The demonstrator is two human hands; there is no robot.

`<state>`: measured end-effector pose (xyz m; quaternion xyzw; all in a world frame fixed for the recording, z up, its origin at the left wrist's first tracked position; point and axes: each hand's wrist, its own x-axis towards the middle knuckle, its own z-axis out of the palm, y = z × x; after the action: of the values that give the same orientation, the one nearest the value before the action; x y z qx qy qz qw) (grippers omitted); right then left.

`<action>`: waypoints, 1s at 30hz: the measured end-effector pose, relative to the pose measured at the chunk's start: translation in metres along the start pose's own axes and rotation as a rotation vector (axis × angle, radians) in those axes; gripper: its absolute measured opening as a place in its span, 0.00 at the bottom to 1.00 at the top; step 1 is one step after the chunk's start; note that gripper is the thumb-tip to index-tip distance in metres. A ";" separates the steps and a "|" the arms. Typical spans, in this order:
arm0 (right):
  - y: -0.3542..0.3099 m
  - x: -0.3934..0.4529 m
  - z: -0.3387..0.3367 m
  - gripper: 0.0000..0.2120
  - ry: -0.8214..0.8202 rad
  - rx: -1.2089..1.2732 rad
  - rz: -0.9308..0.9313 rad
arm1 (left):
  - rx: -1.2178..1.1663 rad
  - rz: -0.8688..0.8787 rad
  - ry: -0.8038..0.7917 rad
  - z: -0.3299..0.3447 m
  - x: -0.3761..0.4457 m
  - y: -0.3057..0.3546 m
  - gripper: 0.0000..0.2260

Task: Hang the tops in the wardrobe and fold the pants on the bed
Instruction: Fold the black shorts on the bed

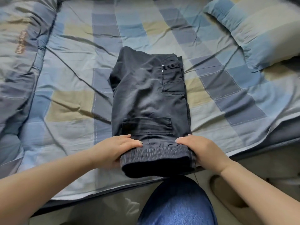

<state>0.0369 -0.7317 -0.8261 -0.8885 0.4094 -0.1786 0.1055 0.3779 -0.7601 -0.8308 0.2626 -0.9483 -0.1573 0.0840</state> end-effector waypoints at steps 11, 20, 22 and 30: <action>-0.059 0.002 -0.015 0.09 0.078 0.632 0.505 | -0.907 -0.713 0.281 -0.032 -0.023 0.032 0.08; -0.059 0.018 -0.007 0.13 0.200 1.219 0.787 | -1.212 -0.862 0.379 -0.065 -0.010 0.024 0.12; -0.041 0.044 -0.016 0.09 0.292 1.253 0.836 | -1.162 -0.822 0.437 -0.083 0.014 0.001 0.12; 0.066 0.167 -0.020 0.10 0.377 0.936 0.930 | -0.760 -0.904 0.631 -0.097 0.113 -0.124 0.10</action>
<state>0.0840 -0.9022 -0.7917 -0.4349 0.6394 -0.4243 0.4712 0.3644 -0.9450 -0.7742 0.6195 -0.5535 -0.4160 0.3699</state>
